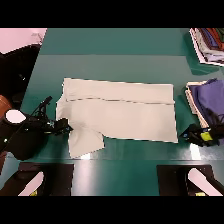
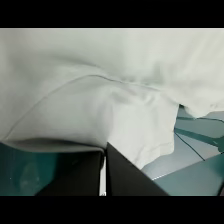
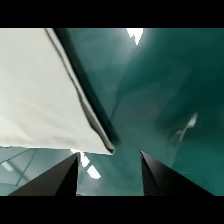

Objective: Fold the shirts.

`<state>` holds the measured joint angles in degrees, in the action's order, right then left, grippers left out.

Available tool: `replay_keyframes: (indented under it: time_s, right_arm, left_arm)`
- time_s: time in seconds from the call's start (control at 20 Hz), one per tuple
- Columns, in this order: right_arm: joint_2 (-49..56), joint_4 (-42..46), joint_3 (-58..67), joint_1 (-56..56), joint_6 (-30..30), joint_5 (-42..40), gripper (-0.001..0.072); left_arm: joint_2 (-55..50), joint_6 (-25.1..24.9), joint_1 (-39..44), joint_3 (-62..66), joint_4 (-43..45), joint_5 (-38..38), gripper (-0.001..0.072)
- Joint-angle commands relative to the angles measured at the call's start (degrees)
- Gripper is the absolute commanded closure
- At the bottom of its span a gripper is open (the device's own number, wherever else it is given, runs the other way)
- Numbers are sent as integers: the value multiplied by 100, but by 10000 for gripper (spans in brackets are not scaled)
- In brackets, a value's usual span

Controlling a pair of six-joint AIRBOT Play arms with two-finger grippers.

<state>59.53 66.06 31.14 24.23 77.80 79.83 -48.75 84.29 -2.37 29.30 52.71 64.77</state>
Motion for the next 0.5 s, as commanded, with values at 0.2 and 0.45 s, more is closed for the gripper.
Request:
replay_keyframes:
  time_s: [0.2, 0.45]
  right_arm:
    - [647, -452, -136, -975, -192, -638, 484]
    - [81, -26, 302, -1390, -186, -369, 695]
  left_arm:
    - [7, -76, 0, 35, 328, 98, 680]
    - [9, -28, 0, 35, 1003, 699, 682]
